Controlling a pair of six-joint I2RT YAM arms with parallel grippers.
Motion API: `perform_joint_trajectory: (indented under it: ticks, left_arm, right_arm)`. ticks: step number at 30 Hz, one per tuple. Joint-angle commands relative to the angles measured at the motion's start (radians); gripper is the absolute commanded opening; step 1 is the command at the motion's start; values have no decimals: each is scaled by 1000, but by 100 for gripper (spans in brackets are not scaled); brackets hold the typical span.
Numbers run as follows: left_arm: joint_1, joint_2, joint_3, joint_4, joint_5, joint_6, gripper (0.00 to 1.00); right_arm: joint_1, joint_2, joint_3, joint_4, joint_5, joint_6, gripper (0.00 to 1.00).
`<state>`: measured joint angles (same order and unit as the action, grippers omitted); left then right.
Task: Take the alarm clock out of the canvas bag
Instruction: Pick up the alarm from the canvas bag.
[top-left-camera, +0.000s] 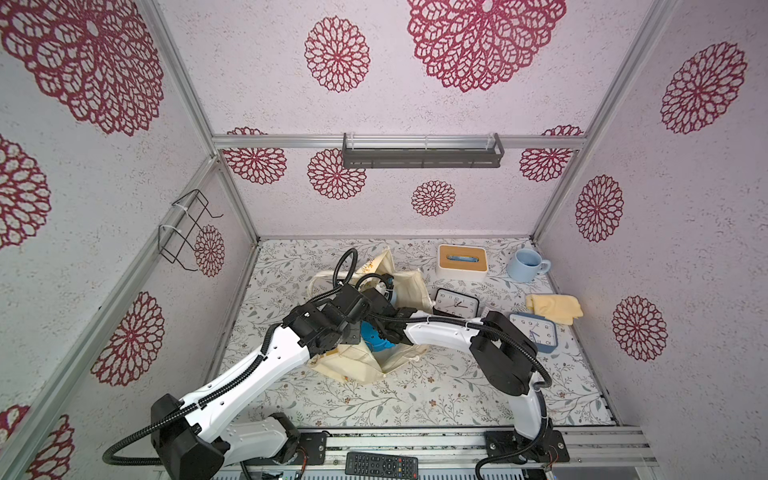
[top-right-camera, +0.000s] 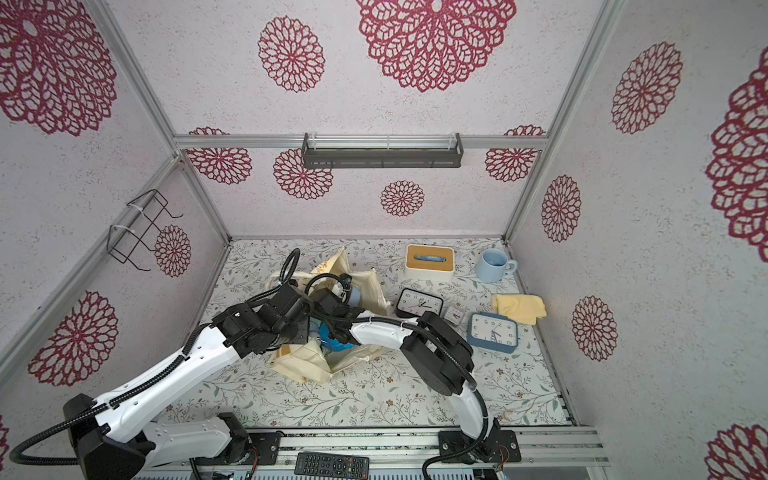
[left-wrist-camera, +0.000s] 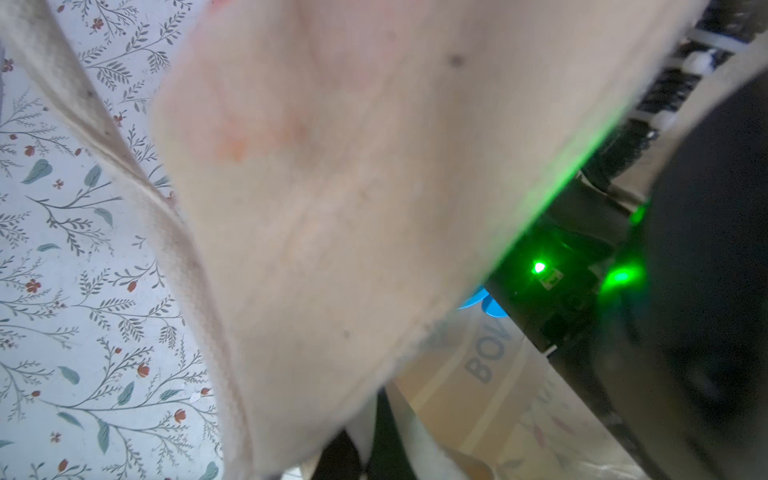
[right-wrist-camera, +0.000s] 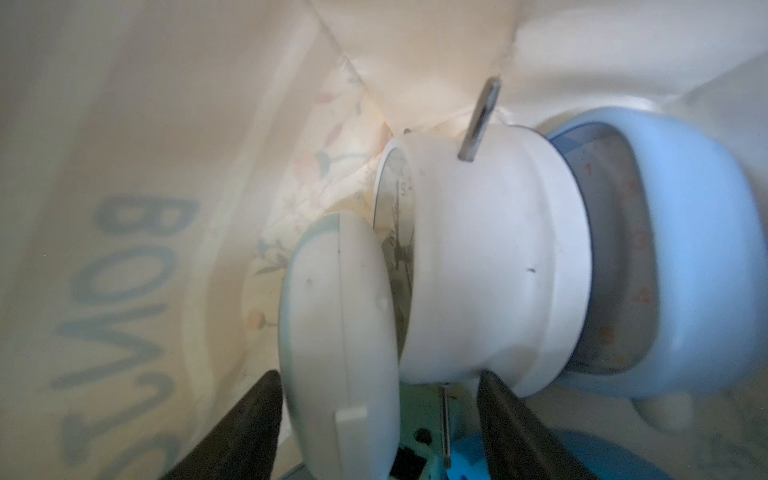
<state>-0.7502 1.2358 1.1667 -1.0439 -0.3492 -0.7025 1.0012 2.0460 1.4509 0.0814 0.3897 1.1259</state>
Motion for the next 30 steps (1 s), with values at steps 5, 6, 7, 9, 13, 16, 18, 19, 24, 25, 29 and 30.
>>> perform_joint_trajectory:
  ticks: [5, 6, 7, 9, 13, 16, 18, 19, 24, 25, 29, 30]
  left_arm:
    - [-5, 1, 36, 35, 15, 23, 0]
    - [-4, 1, 35, 35, 15, 23, 0]
    - [-4, 1, 34, 35, 15, 23, 0]
    - [-5, 2, 36, 34, 16, 24, 0]
    - [-5, 0, 37, 33, 14, 28, 0]
    - [-3, -4, 33, 31, 11, 30, 0]
    - [-4, -9, 29, 30, 10, 29, 0]
    - [-3, -14, 26, 30, 8, 28, 0]
    - [1, -36, 10, 26, 4, 23, 0]
    - [4, -43, 7, 23, 4, 23, 0]
    - [21, -68, -7, 22, 8, 21, 0]
    - [25, -71, -11, 23, 10, 20, 0]
  right_arm:
    - [-10, 74, 67, -50, -66, 48, 66]
    - [-10, 84, 75, -56, -69, 61, 64]
    - [-10, 93, 85, -63, -68, 79, 61]
    - [-10, 111, 103, -82, -65, 101, 56]
    - [-12, 132, 115, -98, -66, 131, 47]
    - [-14, 127, 103, -79, -73, 121, 37]
    - [-15, 111, 91, -65, -71, 101, 33]
    - [-16, 99, 82, -54, -72, 90, 31]
    - [-16, 19, 36, -20, -65, 12, 27]
    - [-15, -4, 22, -15, -62, -3, 26]
    - [-14, -95, -23, 3, -49, -70, 24]
    - [-14, -114, -30, 4, -48, -83, 24]
